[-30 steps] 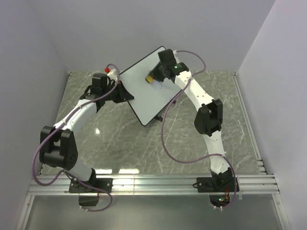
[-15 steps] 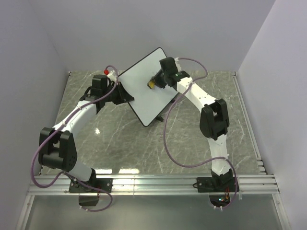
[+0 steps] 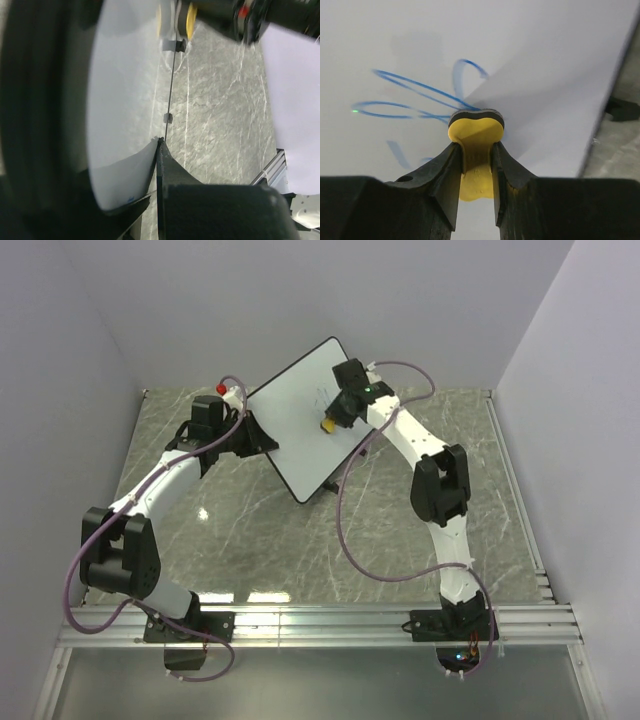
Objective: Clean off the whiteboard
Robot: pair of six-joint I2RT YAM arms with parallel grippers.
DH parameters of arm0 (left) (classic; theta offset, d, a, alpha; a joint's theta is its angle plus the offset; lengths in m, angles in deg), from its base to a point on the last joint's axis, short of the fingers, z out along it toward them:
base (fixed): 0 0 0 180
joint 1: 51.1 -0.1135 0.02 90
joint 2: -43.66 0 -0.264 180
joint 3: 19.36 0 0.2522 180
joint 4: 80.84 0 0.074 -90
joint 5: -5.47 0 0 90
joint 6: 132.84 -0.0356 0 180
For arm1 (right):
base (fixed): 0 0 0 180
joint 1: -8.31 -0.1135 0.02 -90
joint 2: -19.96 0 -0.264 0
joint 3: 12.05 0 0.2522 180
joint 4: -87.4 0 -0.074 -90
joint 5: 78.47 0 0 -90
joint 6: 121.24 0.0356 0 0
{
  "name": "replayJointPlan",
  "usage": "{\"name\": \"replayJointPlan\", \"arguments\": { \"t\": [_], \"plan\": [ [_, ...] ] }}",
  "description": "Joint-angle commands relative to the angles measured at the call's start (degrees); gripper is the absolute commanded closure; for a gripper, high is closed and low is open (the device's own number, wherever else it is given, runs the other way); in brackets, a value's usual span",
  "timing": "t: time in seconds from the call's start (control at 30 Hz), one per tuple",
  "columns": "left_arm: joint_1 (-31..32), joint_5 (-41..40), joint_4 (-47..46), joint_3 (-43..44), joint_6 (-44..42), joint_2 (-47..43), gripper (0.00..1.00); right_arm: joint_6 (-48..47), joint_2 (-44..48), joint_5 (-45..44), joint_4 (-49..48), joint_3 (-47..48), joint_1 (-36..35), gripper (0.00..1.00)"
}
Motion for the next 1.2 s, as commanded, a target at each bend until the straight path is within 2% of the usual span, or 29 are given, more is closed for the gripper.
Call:
{"name": "replayJointPlan", "arguments": {
  "t": [0.0, 0.07, 0.17, 0.27, 0.4, 0.5, 0.63, 0.77, 0.9, 1.17],
  "plan": [
    [3.55, 5.75, 10.75, -0.81, -6.45, -1.55, 1.0, 3.39, -6.55, 6.21, -4.19, 10.13, -3.06, 1.0],
    [3.55, 5.66, 10.49, -1.33, -6.45, -1.81, 1.0, 4.88, -9.53, 6.65, -4.72, 17.51, -3.41, 1.0],
    [3.55, 5.83, 10.05, -1.86, -6.27, -2.08, 1.0, 7.08, -11.74, 7.35, -5.77, 21.31, -3.5, 1.0],
    [3.64, 5.83, 9.61, -2.21, -6.01, -2.17, 1.0, 7.7, -10.95, 7.27, -7.44, 18.61, -3.93, 1.0],
    [3.73, 5.75, 9.61, -2.04, -6.01, -2.43, 1.0, 4.72, -9.37, 6.31, -5.08, 14.21, -4.2, 1.0],
    [3.73, 5.75, 10.05, -1.43, -6.36, -2.52, 1.0, 1.47, -6.3, 5.34, -5.16, 4.56, -3.68, 1.0],
    [3.64, 5.74, 11.19, -0.28, -6.8, -2.43, 1.0, 0.23, 1.6, 4.46, -9.71, -16.85, -2.62, 1.0],
    [3.64, 5.83, 11.02, -0.1, -6.71, -2.52, 1.0, -0.56, 4.25, 3.84, -10.88, -22.54, -2.44, 1.0],
    [3.64, 6.54, 10.84, -0.72, -6.53, -2.52, 1.0, -0.57, 1.1, 4.19, -9.47, -15.53, -2.44, 1.0],
    [3.73, 6.71, 11.63, -1.95, -7.24, -2.6, 1.0, 6.37, -10.68, 6.82, -9.11, 16.81, -2.44, 1.0]
  ]
}}
